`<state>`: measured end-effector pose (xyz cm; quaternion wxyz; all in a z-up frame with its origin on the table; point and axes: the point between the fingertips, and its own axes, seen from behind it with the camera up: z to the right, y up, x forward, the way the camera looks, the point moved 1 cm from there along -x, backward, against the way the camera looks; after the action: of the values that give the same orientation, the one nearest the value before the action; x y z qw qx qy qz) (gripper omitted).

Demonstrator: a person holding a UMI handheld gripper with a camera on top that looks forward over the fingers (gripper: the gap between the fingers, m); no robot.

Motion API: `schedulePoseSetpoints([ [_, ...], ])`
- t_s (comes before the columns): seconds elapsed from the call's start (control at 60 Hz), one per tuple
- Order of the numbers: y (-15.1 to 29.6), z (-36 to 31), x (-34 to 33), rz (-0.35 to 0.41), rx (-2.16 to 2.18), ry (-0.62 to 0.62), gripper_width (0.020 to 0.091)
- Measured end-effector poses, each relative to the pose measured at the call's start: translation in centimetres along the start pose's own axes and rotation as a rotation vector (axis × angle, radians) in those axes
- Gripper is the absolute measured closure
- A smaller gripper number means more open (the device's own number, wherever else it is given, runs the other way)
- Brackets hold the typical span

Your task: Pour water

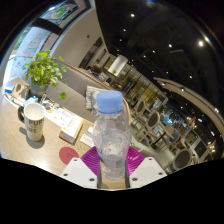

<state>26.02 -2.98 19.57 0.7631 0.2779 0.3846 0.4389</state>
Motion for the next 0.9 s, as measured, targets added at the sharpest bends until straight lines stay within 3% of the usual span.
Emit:
schedulePoseSetpoints([
  [0.183, 8.1, -2.4, 1.9, 0.052, -0.443, -0.13, 0.0794],
  [0.317, 11.1, -5.5, 3.3, 0.082, -0.832, -0.212, 0.0797],
  [0.683, 10.5, -11.2, 6.9, 0.005, -1.355, -0.266, 0.079],
  [0.9, 11.6, -11.5, 6.1, 0.053, -1.278, -0.22, 0.0789],
])
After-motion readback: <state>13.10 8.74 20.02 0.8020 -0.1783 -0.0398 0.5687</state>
